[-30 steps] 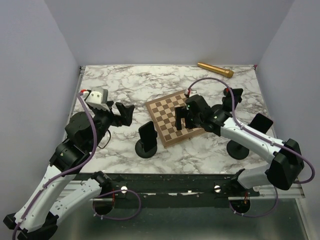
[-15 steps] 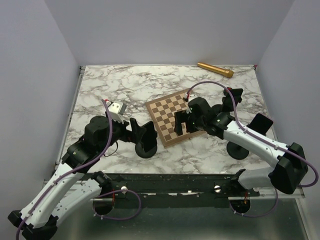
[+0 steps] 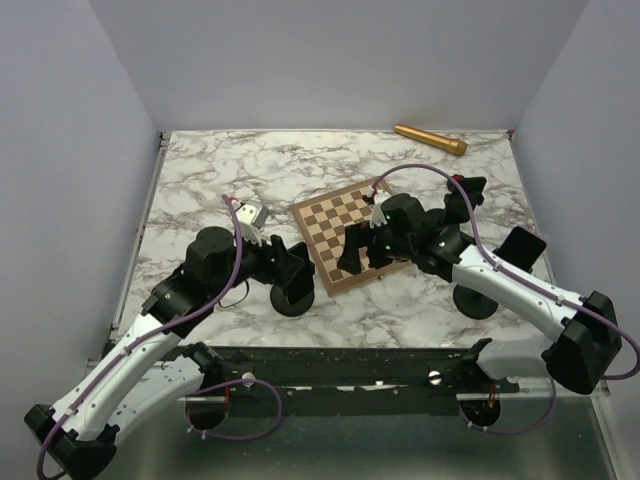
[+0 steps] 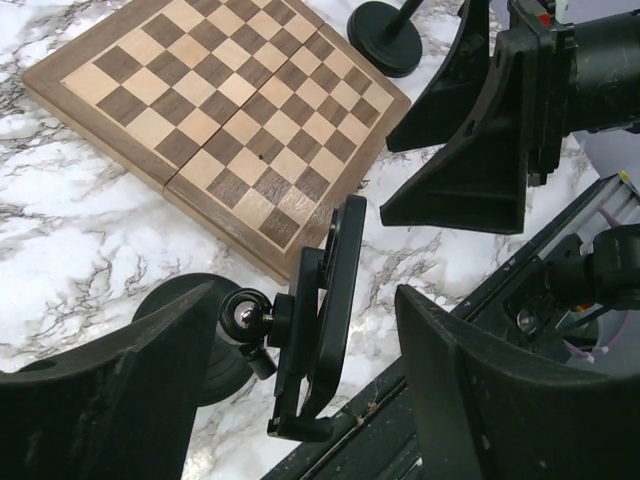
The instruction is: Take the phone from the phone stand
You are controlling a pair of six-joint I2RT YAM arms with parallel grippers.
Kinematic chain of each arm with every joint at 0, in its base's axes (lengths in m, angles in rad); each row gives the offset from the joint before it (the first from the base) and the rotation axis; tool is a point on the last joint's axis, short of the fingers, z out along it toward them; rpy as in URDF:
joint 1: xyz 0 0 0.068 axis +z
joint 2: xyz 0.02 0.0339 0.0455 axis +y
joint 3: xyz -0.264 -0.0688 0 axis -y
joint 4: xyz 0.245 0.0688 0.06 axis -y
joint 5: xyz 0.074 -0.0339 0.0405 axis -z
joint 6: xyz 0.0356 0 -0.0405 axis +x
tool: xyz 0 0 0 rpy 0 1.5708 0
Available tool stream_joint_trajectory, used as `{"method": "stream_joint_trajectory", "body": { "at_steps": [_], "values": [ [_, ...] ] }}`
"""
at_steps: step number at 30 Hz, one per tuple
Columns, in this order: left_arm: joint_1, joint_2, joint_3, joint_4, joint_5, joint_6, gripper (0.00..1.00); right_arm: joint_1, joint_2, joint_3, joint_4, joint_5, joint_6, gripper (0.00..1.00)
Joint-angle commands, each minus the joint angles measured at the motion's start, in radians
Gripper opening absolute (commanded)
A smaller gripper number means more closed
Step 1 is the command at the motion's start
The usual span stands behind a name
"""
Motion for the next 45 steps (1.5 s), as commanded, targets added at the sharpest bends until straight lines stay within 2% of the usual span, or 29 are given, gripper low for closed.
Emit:
{"method": "stream_joint_trajectory", "body": {
  "at_steps": [1,8,10,12,15,19,22,25,31,38,45],
  "values": [
    [-0.003,0.016,-0.008,0.061,0.036,-0.011,0.73,0.006,-0.031,-0.046,0.115,-0.142,0.048,1.00],
    [-0.003,0.020,-0.010,0.061,0.040,0.026,0.60,0.028,-0.065,-0.113,0.265,-0.246,0.050,1.00],
    [-0.003,0.018,-0.008,0.049,0.034,0.042,0.62,0.031,-0.057,-0.121,0.308,-0.285,0.050,1.00],
    [-0.003,0.007,-0.004,0.030,0.018,0.042,0.73,0.053,-0.054,-0.119,0.353,-0.271,0.068,1.00],
    [-0.003,-0.041,-0.011,0.029,-0.001,0.035,0.97,0.175,-0.064,-0.098,0.383,-0.076,0.064,1.00],
    [-0.003,-0.125,0.013,-0.002,-0.100,0.030,0.99,0.300,-0.043,-0.018,0.342,0.215,0.100,1.00],
    [-0.003,-0.185,0.057,-0.066,-0.270,-0.001,0.99,0.352,-0.023,0.023,0.308,0.389,0.136,1.00],
    [-0.003,-0.233,0.086,-0.115,-0.387,-0.029,0.98,0.370,0.008,0.048,0.322,0.408,0.155,1.00],
    [-0.003,-0.287,0.061,-0.136,-0.477,-0.046,0.99,0.437,0.061,0.128,0.319,0.463,0.094,1.00],
    [-0.003,-0.292,0.036,-0.168,-0.474,-0.073,0.99,0.466,0.111,0.177,0.306,0.496,0.106,1.00],
    [-0.003,-0.293,0.022,-0.180,-0.464,-0.103,0.99,0.502,0.180,0.227,0.269,0.600,0.104,1.00]
  ]
}}
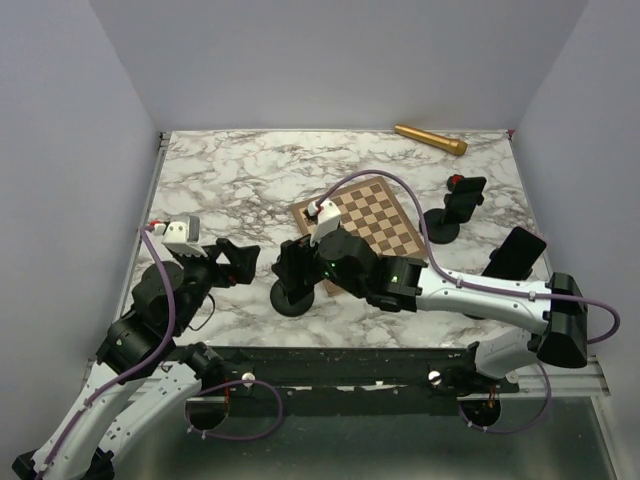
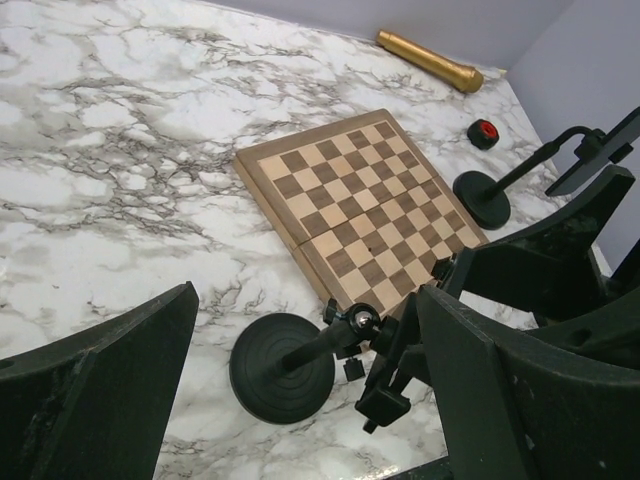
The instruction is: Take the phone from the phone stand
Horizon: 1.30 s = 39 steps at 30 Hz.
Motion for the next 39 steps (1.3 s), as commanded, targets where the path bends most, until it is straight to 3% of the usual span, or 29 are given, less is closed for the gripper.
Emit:
{"method": "stream_joint_trajectory", "body": {
  "at_steps": [1,7,19,22,26,34,39],
  "values": [
    [-0.002,-0.008,-0.009,-0.033,-0.025,-0.036,0.99,0.035,0.054,0.061,-0.052,0.122,0.004,1.00],
    [-0.003,-0.004,-0.012,-0.066,-0.026,-0.051,0.99,0.081,0.080,0.082,-0.095,0.238,-0.001,1.00],
    [-0.003,-0.034,-0.040,-0.026,0.044,-0.059,0.99,0.086,0.131,0.122,-0.147,0.235,-0.021,0.96],
    [-0.003,-0.053,-0.049,-0.026,0.073,-0.050,0.99,0.086,0.140,0.134,-0.172,0.248,-0.015,0.90],
    [-0.003,-0.089,-0.071,-0.041,0.078,-0.056,0.99,0.086,0.128,0.122,-0.162,0.235,-0.008,0.72],
    [-0.003,-0.067,-0.125,-0.067,0.156,-0.073,0.97,0.086,0.106,0.097,-0.149,0.247,-0.024,0.22],
    [-0.002,-0.072,-0.175,-0.018,0.257,-0.066,0.89,0.071,0.093,0.114,-0.169,0.204,-0.034,0.02]
  ]
}}
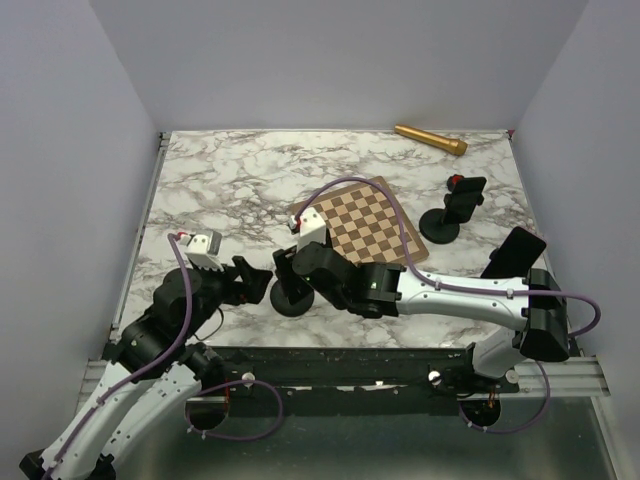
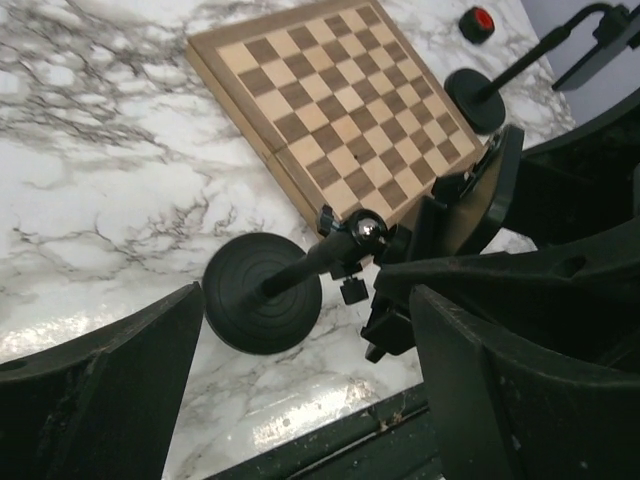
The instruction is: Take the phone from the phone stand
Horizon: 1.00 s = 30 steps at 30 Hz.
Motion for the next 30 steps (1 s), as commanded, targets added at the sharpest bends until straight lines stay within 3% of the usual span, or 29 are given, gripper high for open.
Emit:
{"method": "stream_joint_trajectory", "body": {
  "at_steps": [1,7,11,15,23,30],
  "values": [
    [-0.002,-0.028,-0.060,0.049,0.131,-0.002,0.87,-0.018,-0.039,0.012,-0.016,-0.034,-0.017,0.01],
    [-0.003,-0.053,-0.123,0.121,0.213,-0.042,0.78,-0.089,-0.047,0.015,-0.011,-0.162,-0.034,0.01],
    [-0.003,-0.070,-0.185,0.224,0.338,-0.064,0.62,-0.131,-0.060,0.009,-0.014,-0.229,-0.023,0.01],
    [-0.002,-0.101,-0.244,0.299,0.381,-0.082,0.64,-0.140,-0.064,0.008,-0.017,-0.244,-0.032,0.01],
    [-0.005,0.044,-0.154,0.271,0.342,0.051,0.71,-0.158,-0.049,0.012,-0.007,-0.300,-0.029,0.01],
    [-0.006,0.125,-0.151,0.353,0.405,0.083,0.64,-0.164,-0.045,0.010,0.001,-0.318,-0.020,0.01]
  ]
}}
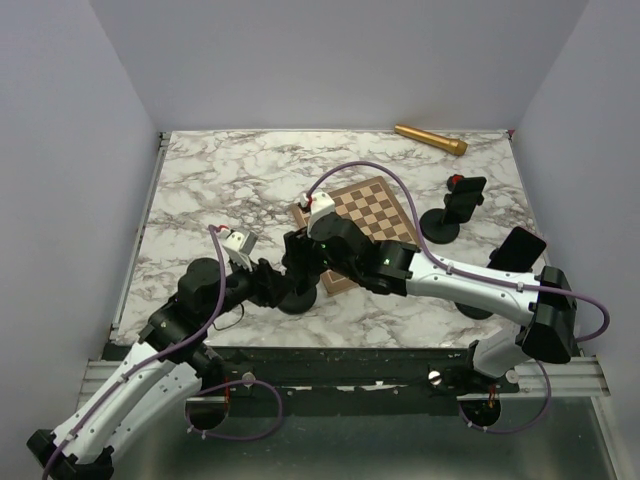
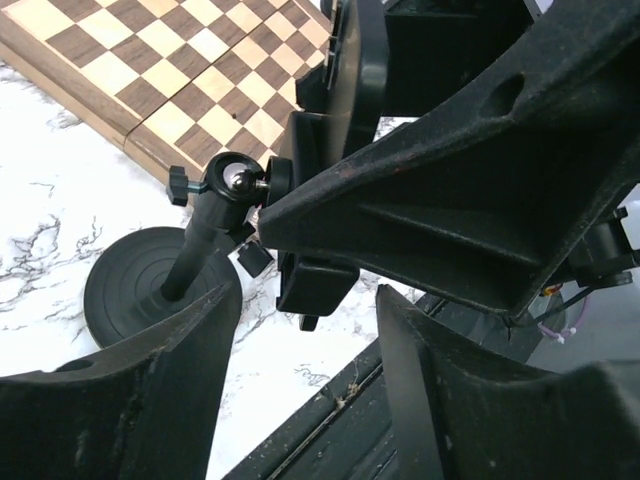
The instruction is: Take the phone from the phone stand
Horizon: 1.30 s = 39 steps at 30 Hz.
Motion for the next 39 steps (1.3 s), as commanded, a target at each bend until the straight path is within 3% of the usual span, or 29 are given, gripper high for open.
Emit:
{"method": "stream_joint_trajectory", "body": {
  "at_steps": [1,7,11,16,24,29,39],
  "values": [
    [-0.006,0.011,-0.001,0.080,0.060,0.043,0.62,-0.010,-0.013,0.009,0.018,-0.047,0.020,0.01],
    [-0.005,0.029,-0.009,0.116,0.071,0.039,0.49,-0.010,-0.013,-0.002,0.035,-0.057,0.019,0.01],
    [-0.006,0.047,-0.005,0.129,0.087,0.038,0.46,-0.012,-0.012,-0.007,0.043,-0.052,0.019,0.01],
    [-0.008,0.051,-0.010,0.118,0.096,0.042,0.45,-0.011,-0.013,-0.007,0.049,-0.060,0.026,0.01],
    [-0.008,0.045,-0.034,0.133,0.107,0.011,0.53,-0.012,-0.010,-0.004,0.058,-0.066,0.023,0.01],
    [-0.007,0.056,-0.030,0.138,0.113,0.004,0.45,-0.012,-0.017,-0.008,0.058,-0.066,0.024,0.01],
    [-0.007,0.070,-0.012,0.097,0.100,-0.015,0.17,-0.012,-0.004,-0.025,0.052,-0.018,0.006,0.01]
  ]
}}
